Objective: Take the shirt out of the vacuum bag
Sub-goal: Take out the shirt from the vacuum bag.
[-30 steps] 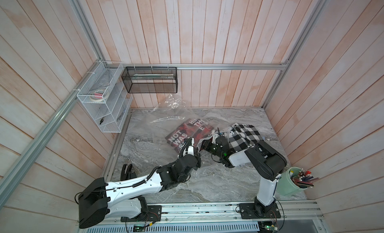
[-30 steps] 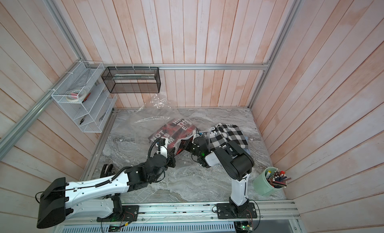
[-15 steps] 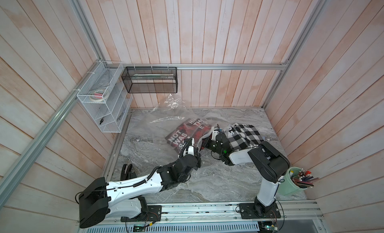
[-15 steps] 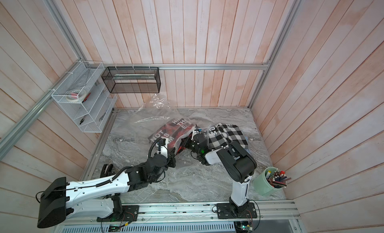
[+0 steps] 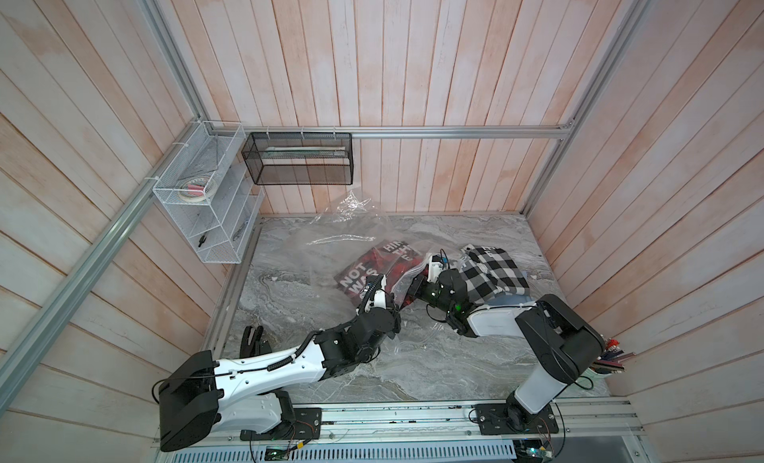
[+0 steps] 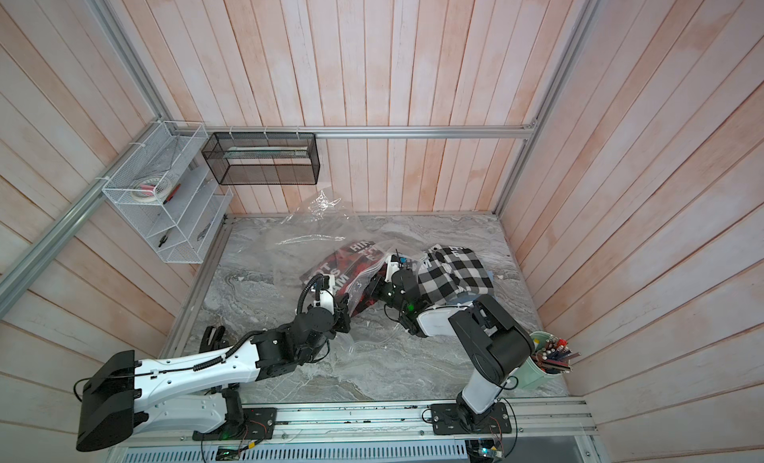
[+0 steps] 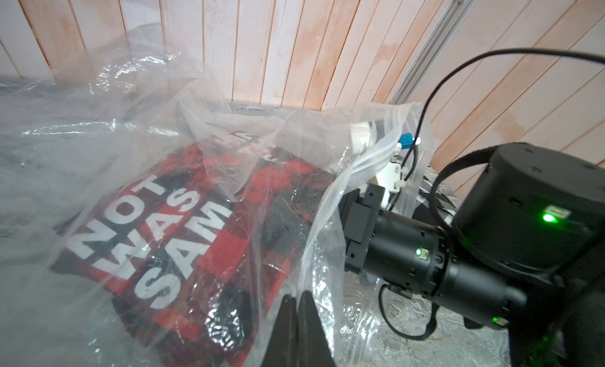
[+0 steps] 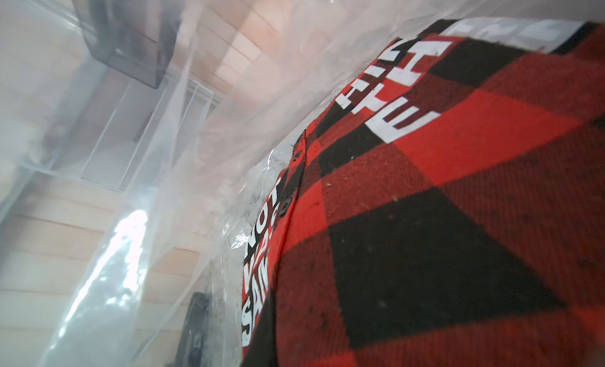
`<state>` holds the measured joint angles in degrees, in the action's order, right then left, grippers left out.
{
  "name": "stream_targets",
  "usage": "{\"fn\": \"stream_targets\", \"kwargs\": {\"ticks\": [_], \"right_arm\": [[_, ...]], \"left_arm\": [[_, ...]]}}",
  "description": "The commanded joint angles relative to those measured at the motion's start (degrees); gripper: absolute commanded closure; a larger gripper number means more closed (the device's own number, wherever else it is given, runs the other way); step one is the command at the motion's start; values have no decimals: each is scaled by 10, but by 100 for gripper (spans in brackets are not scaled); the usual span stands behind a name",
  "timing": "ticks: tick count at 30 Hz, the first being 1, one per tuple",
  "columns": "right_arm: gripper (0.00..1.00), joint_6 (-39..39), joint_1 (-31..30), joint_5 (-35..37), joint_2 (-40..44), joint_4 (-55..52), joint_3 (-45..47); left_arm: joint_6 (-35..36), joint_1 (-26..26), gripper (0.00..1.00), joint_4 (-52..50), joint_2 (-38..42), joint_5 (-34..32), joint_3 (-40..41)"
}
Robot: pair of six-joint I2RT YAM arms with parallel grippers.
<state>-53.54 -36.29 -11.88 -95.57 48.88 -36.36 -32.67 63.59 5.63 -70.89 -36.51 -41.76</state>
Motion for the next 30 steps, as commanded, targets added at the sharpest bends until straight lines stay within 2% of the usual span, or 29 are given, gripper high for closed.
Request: {"fn": "stream_targets", "kwargs": {"ticks": [1,7,17,21,30], "right_arm": [[100,10,-14,-17,34,1,19],[100,10,-33,-36,65,-9,54],[100,6,-68,-23,117,-12,140],[100,0,-71,-15,171,-27,177],[100,73,-70,41,376,-242,137]], "left_arm": [[-17,2,100,2,-5,-30,5],[-23,-1,100,7,-9,-36,4],[-30,-5,100,18,-24,-35,-5],[-24,-6,100,19,-34,-33,-16],[-27,-14,100,21,-44,-27,-13]]}}
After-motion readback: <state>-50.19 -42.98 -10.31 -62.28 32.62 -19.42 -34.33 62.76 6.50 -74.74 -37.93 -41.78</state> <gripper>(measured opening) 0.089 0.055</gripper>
